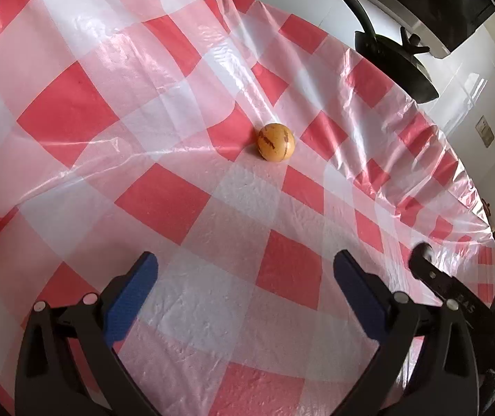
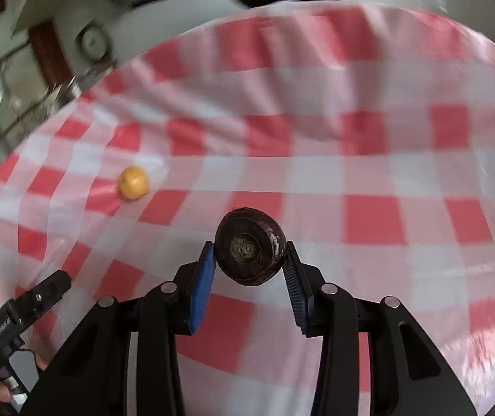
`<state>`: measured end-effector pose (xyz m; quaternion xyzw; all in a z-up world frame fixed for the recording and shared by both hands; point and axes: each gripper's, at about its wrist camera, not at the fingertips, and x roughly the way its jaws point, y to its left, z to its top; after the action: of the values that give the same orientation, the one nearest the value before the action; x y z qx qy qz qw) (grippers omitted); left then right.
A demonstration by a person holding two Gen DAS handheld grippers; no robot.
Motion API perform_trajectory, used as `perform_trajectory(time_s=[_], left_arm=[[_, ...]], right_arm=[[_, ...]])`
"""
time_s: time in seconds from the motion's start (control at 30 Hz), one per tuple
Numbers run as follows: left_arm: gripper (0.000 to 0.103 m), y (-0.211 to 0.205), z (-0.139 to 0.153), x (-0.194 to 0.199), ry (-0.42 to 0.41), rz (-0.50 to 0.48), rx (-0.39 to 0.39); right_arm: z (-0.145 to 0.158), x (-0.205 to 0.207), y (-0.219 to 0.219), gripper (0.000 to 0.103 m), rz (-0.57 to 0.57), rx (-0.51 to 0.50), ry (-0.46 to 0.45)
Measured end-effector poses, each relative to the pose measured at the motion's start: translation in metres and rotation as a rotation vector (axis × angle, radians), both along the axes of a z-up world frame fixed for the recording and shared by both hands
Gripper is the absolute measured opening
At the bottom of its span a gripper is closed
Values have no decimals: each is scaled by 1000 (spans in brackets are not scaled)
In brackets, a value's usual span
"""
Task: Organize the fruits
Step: 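Grasp the yellow pepino melon with the left tool while the right tool holds the passion fruit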
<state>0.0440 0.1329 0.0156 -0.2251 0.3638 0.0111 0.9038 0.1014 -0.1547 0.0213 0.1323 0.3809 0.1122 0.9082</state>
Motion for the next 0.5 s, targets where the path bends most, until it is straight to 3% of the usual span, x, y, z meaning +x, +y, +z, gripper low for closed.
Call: perform_trajectory(time_s=[0.1,0.27,0.43,0.5], left_arm=[[101,-1,-1,1,12,2,7],[101,-5,-2,3,32,14,26],[101,-19,0,43,117,101,85],[101,-31,1,67,151,122,164]], right_arm=[[-11,6,-19,40,-33,90,40],[-12,-1,-35,40,-28,188,8],[-12,0,-34,40,-18,201,11],[-12,0,-34,40,-19,202,12]])
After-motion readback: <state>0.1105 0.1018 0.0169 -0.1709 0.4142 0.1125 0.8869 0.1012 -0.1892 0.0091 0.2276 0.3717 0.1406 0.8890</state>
